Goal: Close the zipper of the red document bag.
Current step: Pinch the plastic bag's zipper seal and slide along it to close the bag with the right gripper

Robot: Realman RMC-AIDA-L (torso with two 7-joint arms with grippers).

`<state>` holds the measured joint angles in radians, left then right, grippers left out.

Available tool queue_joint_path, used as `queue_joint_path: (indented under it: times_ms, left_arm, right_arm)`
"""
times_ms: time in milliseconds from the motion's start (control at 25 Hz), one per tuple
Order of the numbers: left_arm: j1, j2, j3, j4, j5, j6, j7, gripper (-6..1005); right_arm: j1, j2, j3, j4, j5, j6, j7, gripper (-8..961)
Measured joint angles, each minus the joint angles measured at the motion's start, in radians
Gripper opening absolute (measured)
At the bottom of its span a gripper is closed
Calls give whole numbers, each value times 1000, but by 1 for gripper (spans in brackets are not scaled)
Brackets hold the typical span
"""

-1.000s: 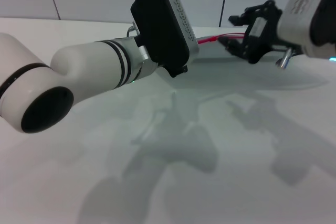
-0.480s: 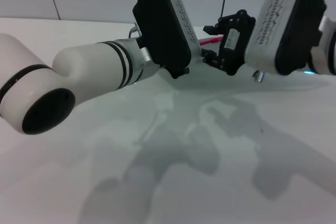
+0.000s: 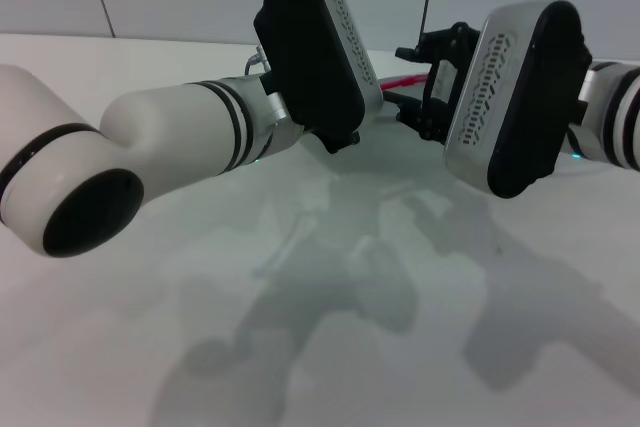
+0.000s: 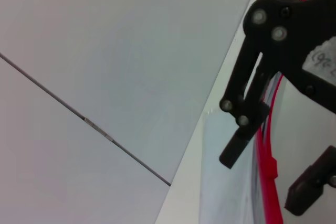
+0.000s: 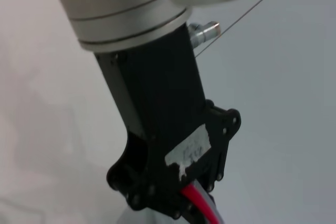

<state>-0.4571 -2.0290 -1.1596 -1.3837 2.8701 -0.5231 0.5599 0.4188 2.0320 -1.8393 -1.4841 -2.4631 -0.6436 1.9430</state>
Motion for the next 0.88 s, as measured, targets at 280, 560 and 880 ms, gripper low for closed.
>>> queue_joint_path:
  times_ms: [280,560,880]
  left_arm:
    - [0,-1,1,-8,0,0,0,53]
    - [7,-1,2,-12,-2,-2,-2,53]
    - [10,-1,2,-14,-2,-2,-3,53]
  right_arm:
    - [-1,-1,-19,14,-14,15,-3,419]
    - [-2,-1,-67,45,-67,91,-1,419]
    - [-15,0,-89,51,-87,129,1,343]
